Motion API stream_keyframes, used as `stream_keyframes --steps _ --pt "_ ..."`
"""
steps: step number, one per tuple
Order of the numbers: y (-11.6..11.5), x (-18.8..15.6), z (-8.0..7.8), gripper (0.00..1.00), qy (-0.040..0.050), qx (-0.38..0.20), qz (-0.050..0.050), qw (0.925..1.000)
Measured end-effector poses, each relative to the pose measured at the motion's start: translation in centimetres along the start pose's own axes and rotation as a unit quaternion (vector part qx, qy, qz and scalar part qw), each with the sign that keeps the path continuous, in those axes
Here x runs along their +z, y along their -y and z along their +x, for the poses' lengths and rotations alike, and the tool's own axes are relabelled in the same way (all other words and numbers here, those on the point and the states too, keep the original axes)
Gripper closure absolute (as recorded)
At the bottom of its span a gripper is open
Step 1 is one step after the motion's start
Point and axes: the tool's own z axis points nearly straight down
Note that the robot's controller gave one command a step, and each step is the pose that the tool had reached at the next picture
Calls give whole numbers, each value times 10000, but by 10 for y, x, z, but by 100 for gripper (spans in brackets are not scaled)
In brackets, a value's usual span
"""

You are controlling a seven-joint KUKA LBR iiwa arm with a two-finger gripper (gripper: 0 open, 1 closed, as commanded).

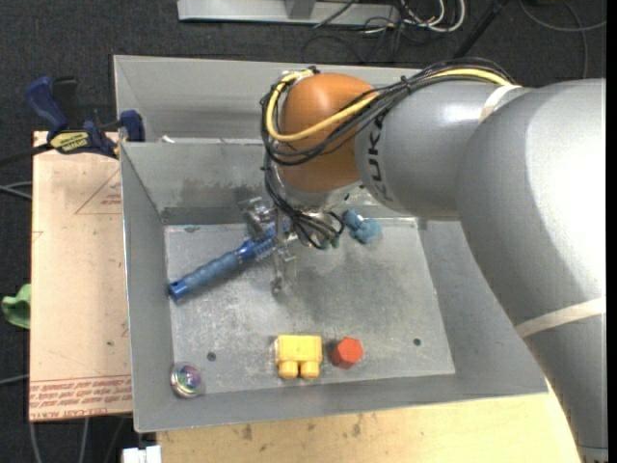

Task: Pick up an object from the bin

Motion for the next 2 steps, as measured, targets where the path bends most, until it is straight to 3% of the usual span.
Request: stream_keyframes --steps 1,2 --pt "-6 13 -14 0 -36 -691 -6 9976" --pt "-5 14 -13 100 -50 -685 -8 9976"
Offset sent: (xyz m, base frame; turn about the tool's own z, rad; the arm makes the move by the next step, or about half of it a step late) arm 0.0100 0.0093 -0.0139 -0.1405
